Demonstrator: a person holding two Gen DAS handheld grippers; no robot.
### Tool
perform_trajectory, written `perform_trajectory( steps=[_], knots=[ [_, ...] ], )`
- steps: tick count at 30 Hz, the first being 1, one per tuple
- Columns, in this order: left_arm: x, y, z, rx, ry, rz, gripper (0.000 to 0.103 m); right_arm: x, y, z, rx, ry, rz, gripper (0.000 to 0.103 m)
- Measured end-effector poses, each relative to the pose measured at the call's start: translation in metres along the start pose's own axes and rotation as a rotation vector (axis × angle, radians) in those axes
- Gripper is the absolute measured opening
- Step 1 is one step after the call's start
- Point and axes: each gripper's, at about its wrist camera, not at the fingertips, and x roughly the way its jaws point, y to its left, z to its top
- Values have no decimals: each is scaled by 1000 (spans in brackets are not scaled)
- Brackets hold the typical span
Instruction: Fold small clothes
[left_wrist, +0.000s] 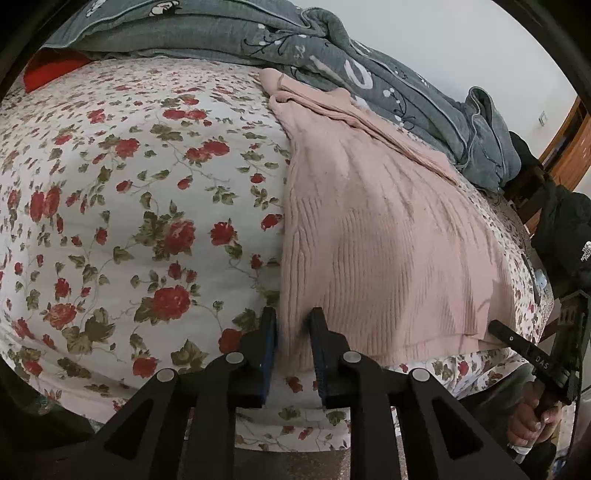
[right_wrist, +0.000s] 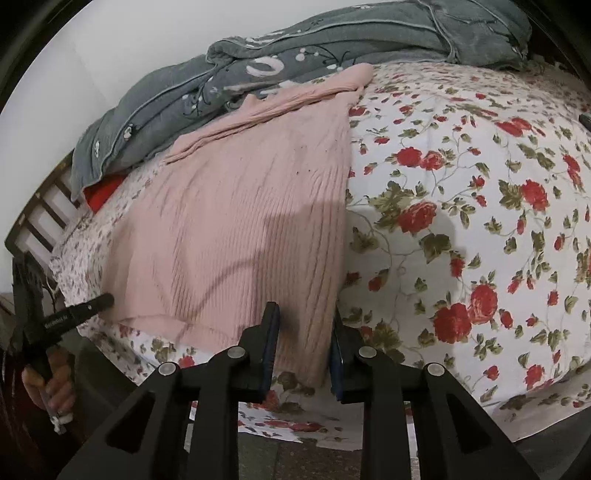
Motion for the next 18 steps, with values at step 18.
perform_trajectory(
  steps=[18],
  knots=[
    [-65, -8, 7, 14, -158, -78, 6, -64, 3, 12, 34, -161, 62, 5]
  ],
)
